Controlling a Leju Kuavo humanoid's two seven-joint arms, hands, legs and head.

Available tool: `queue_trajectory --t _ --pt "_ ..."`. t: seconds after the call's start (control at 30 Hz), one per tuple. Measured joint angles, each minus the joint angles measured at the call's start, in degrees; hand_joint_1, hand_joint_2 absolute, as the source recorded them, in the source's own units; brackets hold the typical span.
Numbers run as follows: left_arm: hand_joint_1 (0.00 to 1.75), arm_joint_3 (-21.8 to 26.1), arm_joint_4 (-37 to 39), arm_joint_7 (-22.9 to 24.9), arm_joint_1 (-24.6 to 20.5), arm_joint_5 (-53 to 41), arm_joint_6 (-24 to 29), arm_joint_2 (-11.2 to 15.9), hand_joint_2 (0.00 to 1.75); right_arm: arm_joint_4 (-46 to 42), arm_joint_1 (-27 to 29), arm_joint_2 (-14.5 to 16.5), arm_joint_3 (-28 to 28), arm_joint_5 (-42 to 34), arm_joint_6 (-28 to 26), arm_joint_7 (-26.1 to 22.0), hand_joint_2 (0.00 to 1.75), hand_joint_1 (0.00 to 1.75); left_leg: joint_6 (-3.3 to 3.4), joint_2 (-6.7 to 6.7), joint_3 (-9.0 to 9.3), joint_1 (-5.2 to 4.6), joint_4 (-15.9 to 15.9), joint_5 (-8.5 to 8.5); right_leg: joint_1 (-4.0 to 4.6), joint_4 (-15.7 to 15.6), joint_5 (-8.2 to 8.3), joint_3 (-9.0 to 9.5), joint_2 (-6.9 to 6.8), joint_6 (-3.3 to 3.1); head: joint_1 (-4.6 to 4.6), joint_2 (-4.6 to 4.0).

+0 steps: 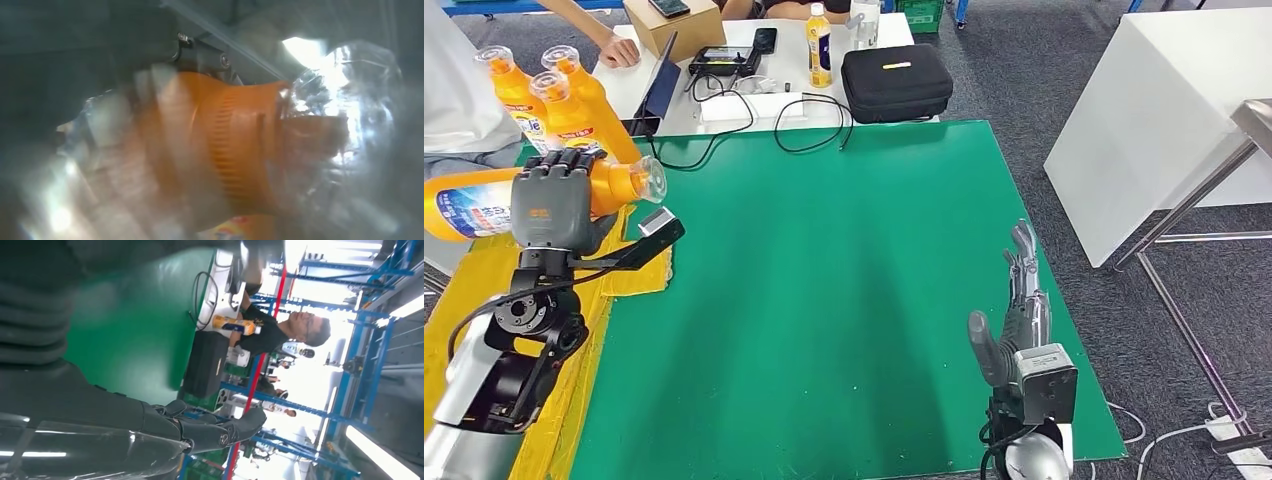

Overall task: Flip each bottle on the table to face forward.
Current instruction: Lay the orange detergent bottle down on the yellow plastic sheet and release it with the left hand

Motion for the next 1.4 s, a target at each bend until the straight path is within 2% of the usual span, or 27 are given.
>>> queue_trajectory --t 0.23,0.5,0.73,0.93,1.23,1.27,1.37,1.4 --pt "1.75 -1.67 13.94 -0.37 -4.94 -0.6 0.09 0.51 1.75 0.0 -1.48 -0.06 1.33 -0.19 0.21 -0.03 1.75 0.0 -0.04 0.01 0.0 0.0 0.01 0.05 -0.01 0.02 0.02 0.01 0.01 0.0 -0.01 -0.01" --pt "1.75 -2.62 23.98 -1.2 -7.42 1.32 -1.05 0.35 1.75 0.22 -2.4 -0.08 2.19 -0.52 0.97 0.08 1.75 0.0 -0.05 0.0 -0.03 -0.01 0.01 0.03 -0.01 0.0 0.01 -0.02 0.02 0.01 -0.01 -0.01" --pt "1.75 -2.77 34.21 -2.24 -8.49 4.68 -1.35 -1.16 1.75 1.35 -3.48 -0.08 3.31 -0.54 1.26 0.62 1.75 0.0 -0.05 -0.01 -0.03 0.0 0.01 0.04 0.0 0.02 0.01 -0.01 0.01 0.01 -0.01 0.0" --pt "1.75 -1.62 39.29 -5.17 -8.51 9.35 -3.8 -2.88 1.75 2.46 -4.18 -0.08 4.02 -0.51 1.47 1.17 1.75 0.0 -0.05 -0.01 -0.06 -0.01 0.01 0.04 -0.02 0.01 0.01 -0.02 0.01 0.02 -0.01 0.0" --pt "1.75 0.65 42.79 -8.2 -8.43 13.8 -7.74 -4.29 1.75 4.0 -5.33 -0.13 4.59 -0.48 2.14 1.78 1.75 0.0 -0.05 -0.02 -0.06 0.0 0.01 0.04 -0.01 0.01 0.01 -0.02 0.01 0.02 -0.02 0.0" --pt "1.43 0.78 43.04 -8.37 -8.42 13.92 -7.99 -4.37 1.75 4.16 -5.46 -0.15 4.69 -0.48 2.14 1.78 1.75 0.0 -0.05 -0.03 -0.06 0.0 0.01 0.04 -0.01 0.01 0.01 -0.02 0.01 0.02 -0.01 0.0" --pt "0.12 0.91 43.61 -8.54 -8.44 14.05 -8.44 -4.5 1.75 4.62 -5.79 -0.19 4.93 -0.46 2.15 1.79 1.75 0.0 -0.05 -0.03 -0.06 0.0 0.01 0.04 -0.01 0.02 0.01 -0.02 0.01 0.02 -0.02 0.0" --pt "0.0 0.99 43.78 -8.54 -8.45 14.14 -8.51 -4.54 1.75 4.76 -5.9 -0.2 4.97 -0.46 2.15 1.79 1.75 0.0 -0.05 -0.03 -0.06 0.0 0.01 0.04 -0.01 0.01 0.01 -0.02 0.01 0.02 -0.02 0.0"
